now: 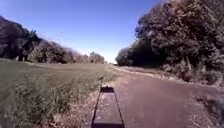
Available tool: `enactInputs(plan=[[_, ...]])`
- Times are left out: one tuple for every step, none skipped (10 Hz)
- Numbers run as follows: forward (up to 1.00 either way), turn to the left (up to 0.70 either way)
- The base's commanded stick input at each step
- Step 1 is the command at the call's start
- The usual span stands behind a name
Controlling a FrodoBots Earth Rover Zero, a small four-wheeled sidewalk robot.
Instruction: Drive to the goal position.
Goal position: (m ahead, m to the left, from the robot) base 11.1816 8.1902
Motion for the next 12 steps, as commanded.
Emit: enactInputs(plan=[[0.85,-0.1],[0.85,-0.23],[0.85,-0.31],[0.85,-0.34],[0.85,-0.34],[0.85,-0.34],[0.85,-0.34],[0.85,-0.34],[0.85,-0.34],[0.85,-0.34],[0.85,-0.34],[0.85,-0.34]])
